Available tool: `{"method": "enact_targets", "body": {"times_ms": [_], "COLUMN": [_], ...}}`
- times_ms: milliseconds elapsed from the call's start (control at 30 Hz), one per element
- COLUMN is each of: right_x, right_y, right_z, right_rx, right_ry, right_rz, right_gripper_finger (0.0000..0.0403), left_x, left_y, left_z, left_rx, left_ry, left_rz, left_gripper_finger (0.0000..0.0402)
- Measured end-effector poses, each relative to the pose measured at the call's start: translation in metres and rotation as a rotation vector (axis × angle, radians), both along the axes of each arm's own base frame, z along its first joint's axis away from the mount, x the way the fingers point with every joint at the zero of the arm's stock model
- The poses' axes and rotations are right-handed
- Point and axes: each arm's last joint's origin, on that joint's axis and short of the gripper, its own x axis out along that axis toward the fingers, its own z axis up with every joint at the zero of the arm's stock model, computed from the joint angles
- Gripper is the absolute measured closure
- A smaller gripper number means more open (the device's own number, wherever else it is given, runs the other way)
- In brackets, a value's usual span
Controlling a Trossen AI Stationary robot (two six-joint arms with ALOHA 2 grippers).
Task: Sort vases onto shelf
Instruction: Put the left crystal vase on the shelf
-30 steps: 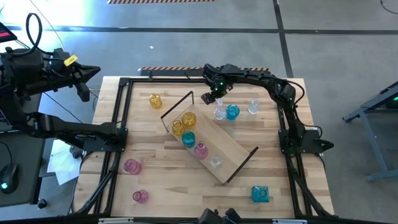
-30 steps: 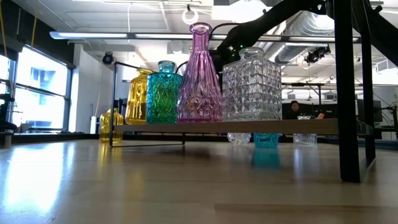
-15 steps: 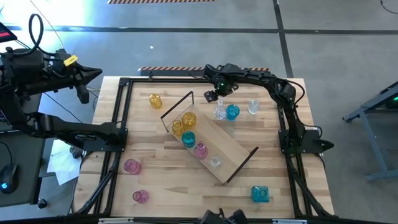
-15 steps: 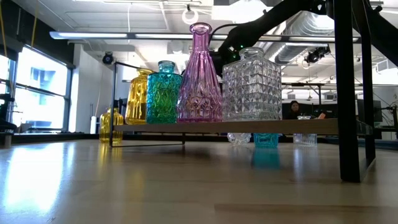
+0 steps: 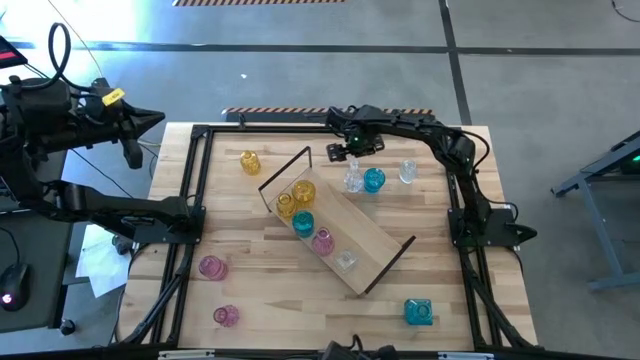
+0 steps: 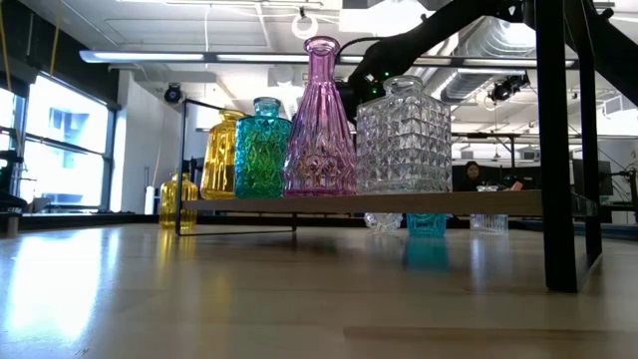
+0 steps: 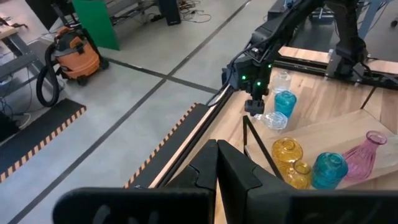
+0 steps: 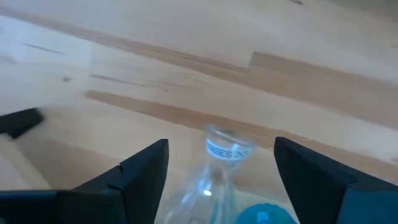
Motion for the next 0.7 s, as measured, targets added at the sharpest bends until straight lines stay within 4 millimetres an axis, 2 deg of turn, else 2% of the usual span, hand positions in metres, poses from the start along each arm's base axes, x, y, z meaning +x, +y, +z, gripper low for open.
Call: {"method": "enact_targets", "body": {"times_ms": [300, 700], "right_x": [0.002, 0.013], "right_y": [0.002, 0.011], "right_z": [-0.007, -0.036], "right_rx": [0.029, 0.085], "right_ry": [0.006, 0.06], "right_rz": [-0.05, -0.027], "right_gripper_finger": [0.0128, 0.0128], "left_x": [0.0, -0.007], "left_y": [0.0, -0.004], "left_z": [0.0, 0.0], "left_rx": [0.018, 0.012], "left_ry": [0.014, -0.011], "left_rz": [-0.011, -0.036], "left_gripper_finger": [0.0401, 0.0401]}}
